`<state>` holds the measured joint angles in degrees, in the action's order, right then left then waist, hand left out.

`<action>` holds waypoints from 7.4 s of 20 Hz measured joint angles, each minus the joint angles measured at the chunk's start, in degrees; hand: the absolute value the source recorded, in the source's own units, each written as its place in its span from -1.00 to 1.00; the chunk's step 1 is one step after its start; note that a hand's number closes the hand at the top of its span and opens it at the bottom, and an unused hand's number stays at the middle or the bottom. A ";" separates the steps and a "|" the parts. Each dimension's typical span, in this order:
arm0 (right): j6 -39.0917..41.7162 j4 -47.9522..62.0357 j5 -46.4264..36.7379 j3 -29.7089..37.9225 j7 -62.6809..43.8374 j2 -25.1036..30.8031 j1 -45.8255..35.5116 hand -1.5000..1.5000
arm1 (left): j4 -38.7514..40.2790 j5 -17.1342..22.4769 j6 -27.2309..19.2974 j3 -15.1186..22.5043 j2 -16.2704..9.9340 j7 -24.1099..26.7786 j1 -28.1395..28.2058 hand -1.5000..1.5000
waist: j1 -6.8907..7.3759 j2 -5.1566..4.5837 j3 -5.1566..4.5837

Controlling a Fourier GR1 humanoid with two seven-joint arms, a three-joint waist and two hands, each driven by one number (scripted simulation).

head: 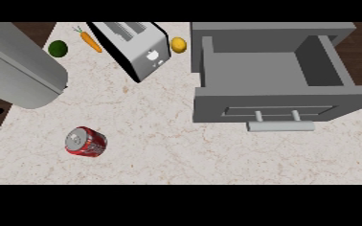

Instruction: Pick up the can, place it into the drawer and close the drawer

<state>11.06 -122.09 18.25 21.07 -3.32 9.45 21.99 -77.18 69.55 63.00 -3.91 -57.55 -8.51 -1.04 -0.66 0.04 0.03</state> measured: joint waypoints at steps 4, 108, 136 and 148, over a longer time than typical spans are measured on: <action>2.40 -0.36 1.01 1.36 1.07 -0.75 2.02 -1.00 | -0.93 1.48 -2.01 3.33 1.57 -2.87 -2.36 -1.00 | -0.06 -0.01 0.01; 16.40 -9.71 14.74 19.89 -10.15 -8.57 6.48 -1.00 | 1.99 -53.51 -70.45 1.50 57.23 9.85 -24.59 1.00 | 0.69 0.29 0.02; 14.71 -9.21 14.55 18.71 -12.52 -7.91 2.87 -1.00 | 15.60 -52.63 -93.97 11.64 57.54 -1.65 -59.33 1.00 | -0.58 -0.14 -0.02; 15.13 -8.31 12.22 17.05 -12.42 -8.29 0.18 -1.00 | 31.85 -41.89 -97.62 16.29 57.54 5.37 -70.95 1.00 | -1.81 -0.42 0.00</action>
<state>26.19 -130.40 30.48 38.11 -15.74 1.15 22.17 -45.33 27.66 -34.63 12.38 0.00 -3.14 -71.99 -2.47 -0.38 0.03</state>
